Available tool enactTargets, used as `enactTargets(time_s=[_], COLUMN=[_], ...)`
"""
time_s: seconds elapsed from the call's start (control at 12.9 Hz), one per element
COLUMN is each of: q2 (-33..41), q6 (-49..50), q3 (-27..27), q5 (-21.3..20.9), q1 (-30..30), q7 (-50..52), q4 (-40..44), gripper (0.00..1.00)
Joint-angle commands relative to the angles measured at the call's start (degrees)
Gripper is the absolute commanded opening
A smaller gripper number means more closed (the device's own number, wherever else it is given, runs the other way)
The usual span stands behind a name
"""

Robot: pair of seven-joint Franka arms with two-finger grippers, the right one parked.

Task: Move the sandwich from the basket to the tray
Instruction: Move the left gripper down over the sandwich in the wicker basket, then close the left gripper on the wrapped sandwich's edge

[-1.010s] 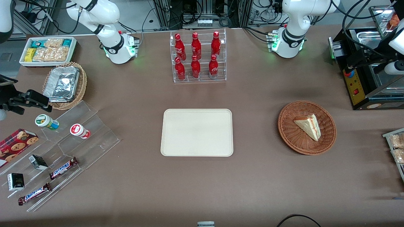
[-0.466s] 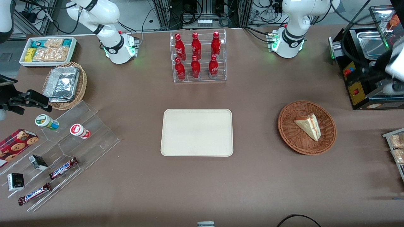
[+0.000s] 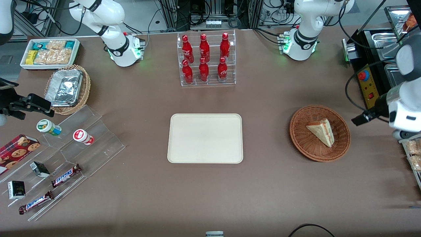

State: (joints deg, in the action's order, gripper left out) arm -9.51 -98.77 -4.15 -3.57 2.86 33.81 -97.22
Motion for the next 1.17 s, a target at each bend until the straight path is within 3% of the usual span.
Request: enactTargets(time_s=[0.0,0.47,1.09], q2=[1.6,2.2,2.3], q6=[-12.6,-42.1,-43.8], q3=[0.2,0.3,0.3], q5=[-0.8,0.0,-0.4], q1=[0.4,0.5,1.2], q7=[9.8,20.7,22.6], q4=[-9.3,-30.6,-36.3], gripper=[1.0,1.0,1.0])
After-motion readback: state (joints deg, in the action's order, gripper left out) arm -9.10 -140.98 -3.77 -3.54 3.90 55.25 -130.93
